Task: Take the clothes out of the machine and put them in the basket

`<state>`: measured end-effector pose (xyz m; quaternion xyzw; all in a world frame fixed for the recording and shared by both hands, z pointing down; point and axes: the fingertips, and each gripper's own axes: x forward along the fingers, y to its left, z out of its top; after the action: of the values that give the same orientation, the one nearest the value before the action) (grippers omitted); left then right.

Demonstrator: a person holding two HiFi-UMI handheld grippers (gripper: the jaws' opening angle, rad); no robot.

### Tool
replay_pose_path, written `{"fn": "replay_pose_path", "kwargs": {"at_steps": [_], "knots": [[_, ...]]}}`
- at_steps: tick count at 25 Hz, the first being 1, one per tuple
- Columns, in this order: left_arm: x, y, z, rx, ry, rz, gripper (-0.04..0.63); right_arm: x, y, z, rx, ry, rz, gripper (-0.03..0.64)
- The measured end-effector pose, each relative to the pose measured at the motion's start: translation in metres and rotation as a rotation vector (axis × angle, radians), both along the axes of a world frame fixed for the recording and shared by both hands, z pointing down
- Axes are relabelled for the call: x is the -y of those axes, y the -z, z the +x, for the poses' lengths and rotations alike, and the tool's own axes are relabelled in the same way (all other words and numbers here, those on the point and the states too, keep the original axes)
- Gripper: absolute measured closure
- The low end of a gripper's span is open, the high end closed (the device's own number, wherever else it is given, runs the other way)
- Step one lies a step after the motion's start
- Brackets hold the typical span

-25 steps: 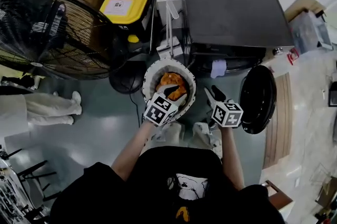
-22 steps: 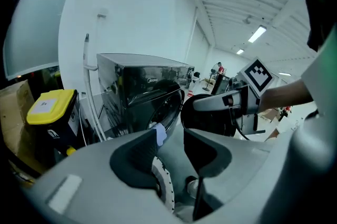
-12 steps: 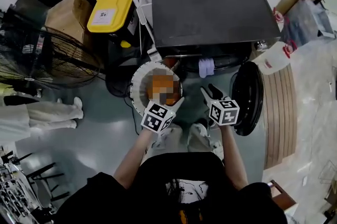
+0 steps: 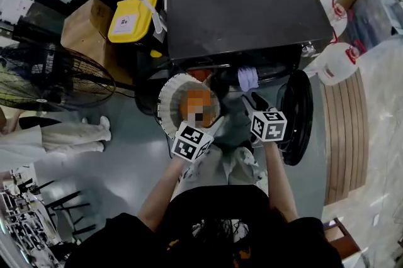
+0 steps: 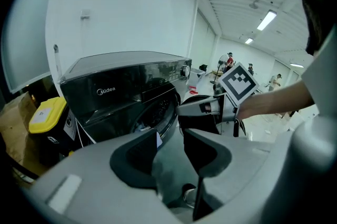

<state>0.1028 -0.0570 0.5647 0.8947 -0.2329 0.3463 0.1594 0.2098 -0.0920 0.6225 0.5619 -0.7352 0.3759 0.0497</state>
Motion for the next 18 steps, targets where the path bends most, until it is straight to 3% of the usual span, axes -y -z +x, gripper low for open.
{"fn": "replay_pose_path", "kwargs": {"at_steps": [7,18], "knots": [[0.008,-0.01,0.017,0.042,-0.059,-0.016,0.437,0.015,-0.034,0.021,0.021,-0.083,-0.022,0.431],[0.021,-0.072,0.031,0.111,-0.289,-0.04,0.469,0.038,-0.125,0.039,0.003,-0.234,-0.077,0.431]]}}
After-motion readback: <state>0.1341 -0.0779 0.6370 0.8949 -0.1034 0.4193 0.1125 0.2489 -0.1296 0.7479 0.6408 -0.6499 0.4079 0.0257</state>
